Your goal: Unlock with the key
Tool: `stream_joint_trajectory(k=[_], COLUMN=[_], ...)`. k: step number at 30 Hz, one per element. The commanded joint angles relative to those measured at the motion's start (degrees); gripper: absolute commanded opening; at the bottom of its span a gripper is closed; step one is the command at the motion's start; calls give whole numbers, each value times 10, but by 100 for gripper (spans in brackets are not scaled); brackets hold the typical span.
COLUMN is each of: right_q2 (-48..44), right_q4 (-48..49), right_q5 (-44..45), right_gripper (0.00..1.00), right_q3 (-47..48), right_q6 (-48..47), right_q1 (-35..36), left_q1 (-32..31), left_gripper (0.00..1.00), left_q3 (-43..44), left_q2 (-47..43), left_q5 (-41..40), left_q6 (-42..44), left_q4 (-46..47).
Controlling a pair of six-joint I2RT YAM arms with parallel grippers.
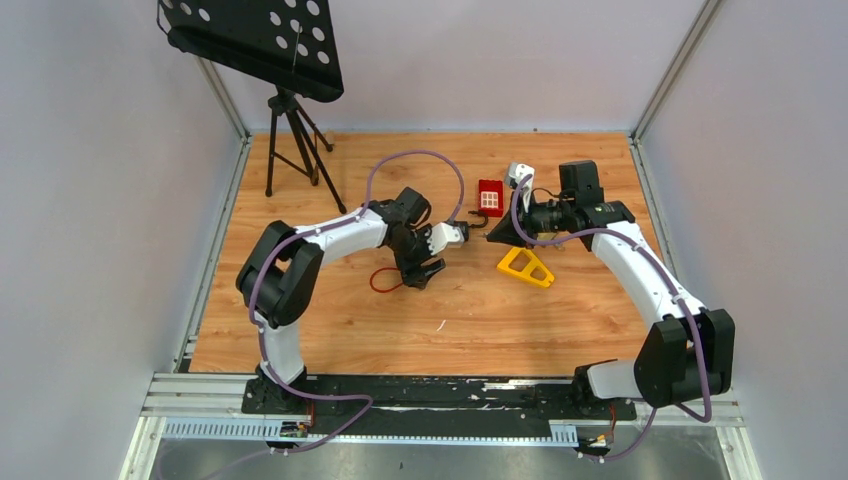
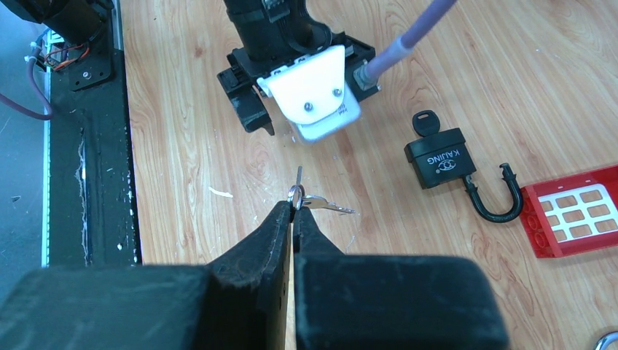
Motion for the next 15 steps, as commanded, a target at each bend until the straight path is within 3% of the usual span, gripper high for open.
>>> stream_joint_trajectory(k=[1,6,15], right_q2=[0,6,7], right_q4=[9,8,6], right_q5=[-17,-18,-18], right_gripper=[0,0,0], right_q3=[-2,-1,0], right_q6=[-6,-8,-9], right_q1=[-4,-4,-4], left_q1=[-8,-25,-30], left_gripper=[79,74,49], left_q3=[19,5,-10], left_q2=[10,19,20], left_q5=[-29,-52,-55], left_q6=[-3,-1,-7], left_q4=[-1,14,40])
